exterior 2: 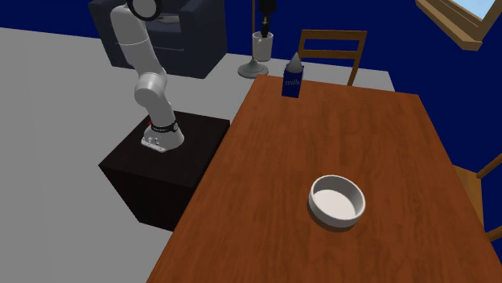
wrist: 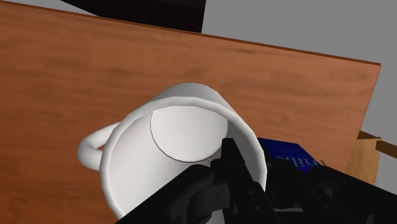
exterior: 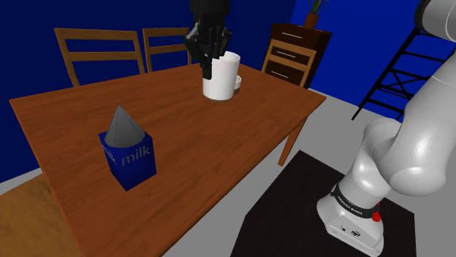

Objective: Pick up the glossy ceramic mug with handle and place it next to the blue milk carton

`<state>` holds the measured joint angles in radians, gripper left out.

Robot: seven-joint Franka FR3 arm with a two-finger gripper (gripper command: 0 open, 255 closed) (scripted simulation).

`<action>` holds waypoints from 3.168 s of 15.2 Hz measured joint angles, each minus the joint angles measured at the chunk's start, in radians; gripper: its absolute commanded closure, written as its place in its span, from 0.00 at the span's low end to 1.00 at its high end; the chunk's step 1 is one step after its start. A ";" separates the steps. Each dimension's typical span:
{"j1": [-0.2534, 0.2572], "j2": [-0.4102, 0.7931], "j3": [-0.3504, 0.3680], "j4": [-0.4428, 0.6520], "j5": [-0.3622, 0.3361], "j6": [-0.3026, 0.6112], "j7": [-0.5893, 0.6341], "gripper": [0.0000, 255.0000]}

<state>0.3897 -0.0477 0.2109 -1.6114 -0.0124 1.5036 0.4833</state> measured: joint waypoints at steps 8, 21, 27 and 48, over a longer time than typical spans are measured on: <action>0.000 -0.021 -0.001 -0.132 0.004 0.111 -0.001 1.00; 0.000 -0.022 -0.001 -0.310 0.004 0.288 0.002 1.00; 0.000 -0.014 0.000 -0.380 0.003 0.366 0.004 1.00; 0.004 0.083 0.004 -0.561 -0.023 0.641 0.029 1.00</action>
<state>0.3935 0.0350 0.2153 -2.1720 -0.0351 2.1447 0.5127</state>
